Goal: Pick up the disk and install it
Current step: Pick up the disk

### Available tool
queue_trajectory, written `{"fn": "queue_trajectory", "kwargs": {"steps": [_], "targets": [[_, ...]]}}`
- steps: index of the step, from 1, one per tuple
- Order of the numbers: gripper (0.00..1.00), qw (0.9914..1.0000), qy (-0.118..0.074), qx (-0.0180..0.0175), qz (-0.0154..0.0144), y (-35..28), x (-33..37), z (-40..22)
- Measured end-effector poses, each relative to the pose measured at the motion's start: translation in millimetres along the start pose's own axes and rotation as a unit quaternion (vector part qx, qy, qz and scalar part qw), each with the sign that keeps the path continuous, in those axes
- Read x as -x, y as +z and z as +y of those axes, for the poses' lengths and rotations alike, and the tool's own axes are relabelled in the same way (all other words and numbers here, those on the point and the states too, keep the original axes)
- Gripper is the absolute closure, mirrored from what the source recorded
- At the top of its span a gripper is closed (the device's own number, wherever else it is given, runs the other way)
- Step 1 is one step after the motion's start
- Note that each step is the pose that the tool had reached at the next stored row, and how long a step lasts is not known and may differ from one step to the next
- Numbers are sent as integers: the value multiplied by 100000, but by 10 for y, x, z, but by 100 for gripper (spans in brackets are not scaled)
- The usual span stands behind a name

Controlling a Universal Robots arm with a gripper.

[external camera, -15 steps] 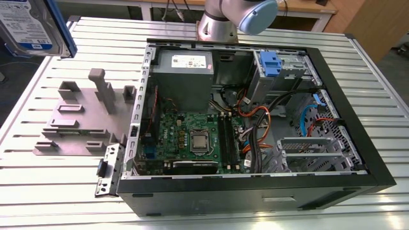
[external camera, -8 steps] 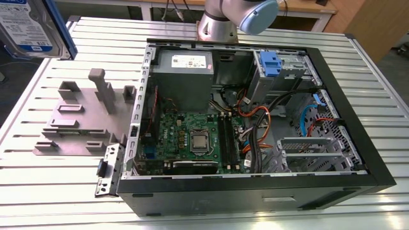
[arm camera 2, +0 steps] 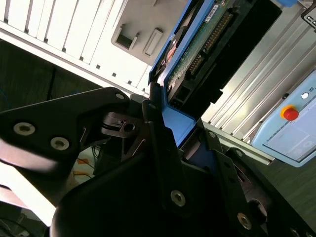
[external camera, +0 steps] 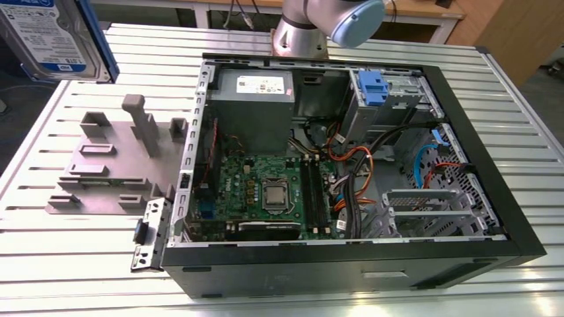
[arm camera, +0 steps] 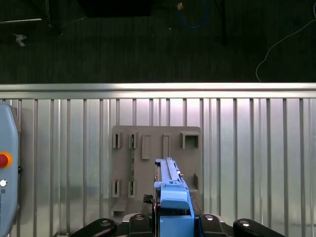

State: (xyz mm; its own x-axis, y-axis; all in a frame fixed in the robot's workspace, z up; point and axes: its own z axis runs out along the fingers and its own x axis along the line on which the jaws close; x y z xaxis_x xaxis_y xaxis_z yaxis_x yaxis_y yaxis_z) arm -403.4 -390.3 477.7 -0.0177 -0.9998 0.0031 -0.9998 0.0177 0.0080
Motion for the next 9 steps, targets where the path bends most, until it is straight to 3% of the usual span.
{"fn": "queue_trajectory", "kwargs": {"steps": [9], "targets": [[64,100000,-3,4,3,-2,0,-136]]}}
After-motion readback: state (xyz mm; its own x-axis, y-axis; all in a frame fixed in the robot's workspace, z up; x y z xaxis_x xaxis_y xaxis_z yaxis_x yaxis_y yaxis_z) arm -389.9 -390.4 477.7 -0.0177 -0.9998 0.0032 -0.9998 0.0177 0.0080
